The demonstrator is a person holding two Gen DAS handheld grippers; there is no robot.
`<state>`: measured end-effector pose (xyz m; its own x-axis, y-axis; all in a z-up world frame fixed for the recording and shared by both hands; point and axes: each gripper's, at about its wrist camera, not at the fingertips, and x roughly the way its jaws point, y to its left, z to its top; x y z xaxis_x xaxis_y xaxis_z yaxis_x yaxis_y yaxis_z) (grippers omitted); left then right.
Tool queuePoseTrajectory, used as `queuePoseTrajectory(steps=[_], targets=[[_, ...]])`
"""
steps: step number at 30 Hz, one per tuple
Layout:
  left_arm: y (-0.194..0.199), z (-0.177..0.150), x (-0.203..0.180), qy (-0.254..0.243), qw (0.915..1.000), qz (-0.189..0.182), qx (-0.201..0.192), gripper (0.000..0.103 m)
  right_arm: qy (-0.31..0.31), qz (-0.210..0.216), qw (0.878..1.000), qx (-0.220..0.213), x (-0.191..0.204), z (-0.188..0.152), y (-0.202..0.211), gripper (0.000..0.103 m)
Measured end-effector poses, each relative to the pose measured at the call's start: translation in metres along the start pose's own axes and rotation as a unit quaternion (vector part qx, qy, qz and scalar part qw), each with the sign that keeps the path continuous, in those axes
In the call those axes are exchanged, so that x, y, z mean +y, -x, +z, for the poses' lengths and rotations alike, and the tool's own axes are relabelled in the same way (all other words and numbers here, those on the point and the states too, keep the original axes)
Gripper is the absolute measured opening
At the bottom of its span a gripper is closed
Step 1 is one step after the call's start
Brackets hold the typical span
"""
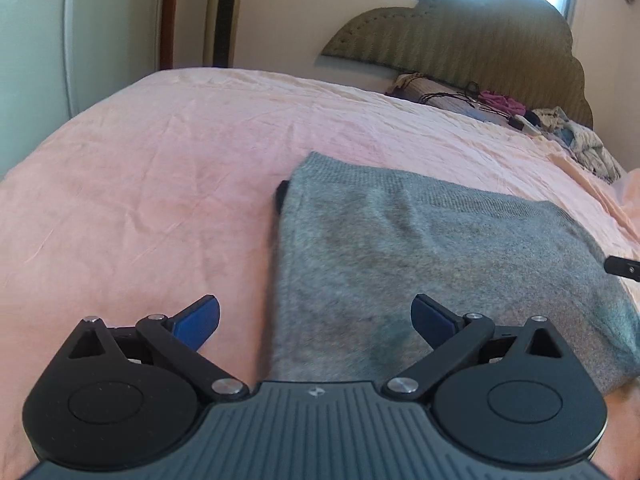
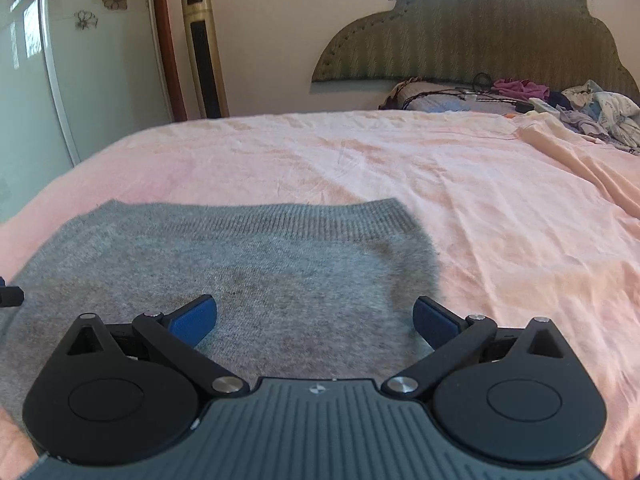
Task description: Fold small clothes
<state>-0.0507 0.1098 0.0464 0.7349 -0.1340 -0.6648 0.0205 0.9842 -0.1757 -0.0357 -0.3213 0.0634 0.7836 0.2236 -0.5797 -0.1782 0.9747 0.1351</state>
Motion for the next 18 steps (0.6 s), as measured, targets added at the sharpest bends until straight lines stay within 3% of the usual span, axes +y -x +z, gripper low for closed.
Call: queuePoseTrajectory(steps=[4, 6, 8, 10, 11, 13, 18], targets=[[0.005, -0.009, 0.023, 0.051, 0.9982, -0.033, 0.004, 0.102, -0.057, -0.023, 0.998, 0.020, -0.042, -0.014, 0.023, 0.103], [0.007, -0.010, 0.019, 0.049, 0.9975, -0.050, -0.005, 0.094, -0.078, -0.022, 0.995, 0.053, -0.057, -0.024, 0.023, 0.099], [0.003, -0.008, 0.012, 0.042, 0.9967, -0.069, 0.000, 0.050, -0.070, -0.012, 0.996, 0.060, -0.058, -0.030, 0.024, 0.095], [-0.007, -0.005, 0.004, 0.028, 0.9975, -0.063, 0.015, 0.038, -0.051, 0.015, 0.996, 0.068, -0.051, -0.030, 0.024, 0.072], [-0.010, -0.005, 0.003, 0.021, 0.9983, -0.052, 0.016, 0.022, -0.049, 0.029, 0.996, 0.071, -0.049, -0.028, 0.023, 0.063], [-0.010, -0.001, 0.005, 0.024, 0.9980, -0.056, 0.017, 0.010, -0.040, 0.055, 0.994, 0.084, -0.044, -0.025, 0.020, 0.021], [0.020, -0.006, 0.012, 0.007, 0.9983, -0.058, 0.006, 0.006, -0.039, 0.074, 0.993, 0.077, -0.051, -0.012, 0.034, 0.014]])
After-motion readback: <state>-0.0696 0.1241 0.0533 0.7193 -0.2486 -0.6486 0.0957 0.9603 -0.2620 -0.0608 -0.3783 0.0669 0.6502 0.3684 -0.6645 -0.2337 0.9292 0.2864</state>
